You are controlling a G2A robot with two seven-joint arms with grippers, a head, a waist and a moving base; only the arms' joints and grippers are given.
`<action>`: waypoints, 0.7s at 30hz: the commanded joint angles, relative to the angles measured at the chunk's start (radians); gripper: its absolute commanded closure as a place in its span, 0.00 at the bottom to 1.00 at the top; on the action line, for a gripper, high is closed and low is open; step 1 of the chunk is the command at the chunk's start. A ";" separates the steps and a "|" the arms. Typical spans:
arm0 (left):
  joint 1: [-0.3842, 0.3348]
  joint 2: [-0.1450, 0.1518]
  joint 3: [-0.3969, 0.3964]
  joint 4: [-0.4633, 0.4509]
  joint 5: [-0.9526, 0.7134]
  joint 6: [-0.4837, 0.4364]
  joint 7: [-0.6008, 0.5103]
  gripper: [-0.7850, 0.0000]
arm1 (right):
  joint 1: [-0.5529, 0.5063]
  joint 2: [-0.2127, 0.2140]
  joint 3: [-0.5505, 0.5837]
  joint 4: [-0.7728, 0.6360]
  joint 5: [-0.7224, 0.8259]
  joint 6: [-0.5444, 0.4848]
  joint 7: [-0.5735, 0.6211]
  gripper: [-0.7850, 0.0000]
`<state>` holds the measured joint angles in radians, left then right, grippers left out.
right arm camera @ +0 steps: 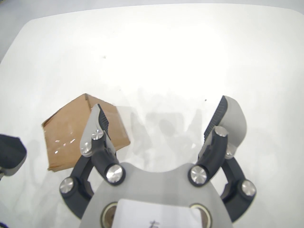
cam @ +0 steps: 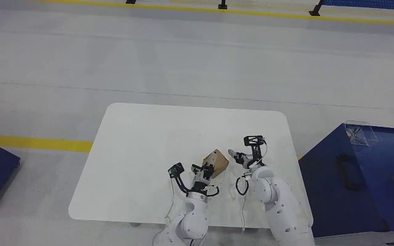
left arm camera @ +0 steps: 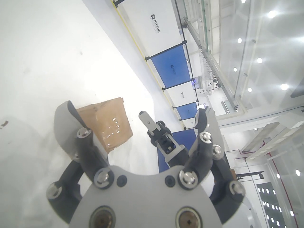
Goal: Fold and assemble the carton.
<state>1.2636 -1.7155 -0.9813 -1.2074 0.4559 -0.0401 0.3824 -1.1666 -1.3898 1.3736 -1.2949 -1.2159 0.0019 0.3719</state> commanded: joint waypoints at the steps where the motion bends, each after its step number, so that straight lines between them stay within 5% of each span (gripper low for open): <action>1: -0.004 0.005 -0.008 -0.014 0.059 0.018 0.017 0.00 | 0.038 -0.003 -0.022 0.054 -0.019 -0.001 -0.010 0.00; 5: -0.008 0.030 -0.016 -0.009 0.384 0.067 0.134 0.00 | 0.136 -0.013 -0.090 0.193 -0.091 -0.020 -0.040 0.00; 12: 0.036 0.100 -0.094 -0.044 0.864 0.058 0.091 0.00 | 0.256 -0.032 -0.198 0.345 -0.154 -0.140 -0.088 0.00; 16: 0.095 0.131 -0.132 -0.094 1.016 0.035 -0.029 0.00 | 0.298 -0.048 -0.245 0.387 -0.092 -0.262 -0.076 0.00; 21: 0.142 0.149 -0.137 -0.133 1.110 0.017 -0.138 0.00 | 0.317 -0.067 -0.305 0.415 -0.125 -0.216 -0.128 0.00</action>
<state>1.4044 -1.5695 -1.1194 -1.3429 1.5133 -0.0302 0.2571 -0.8514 -1.4552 1.0734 -0.8838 -1.3406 -0.2230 0.2515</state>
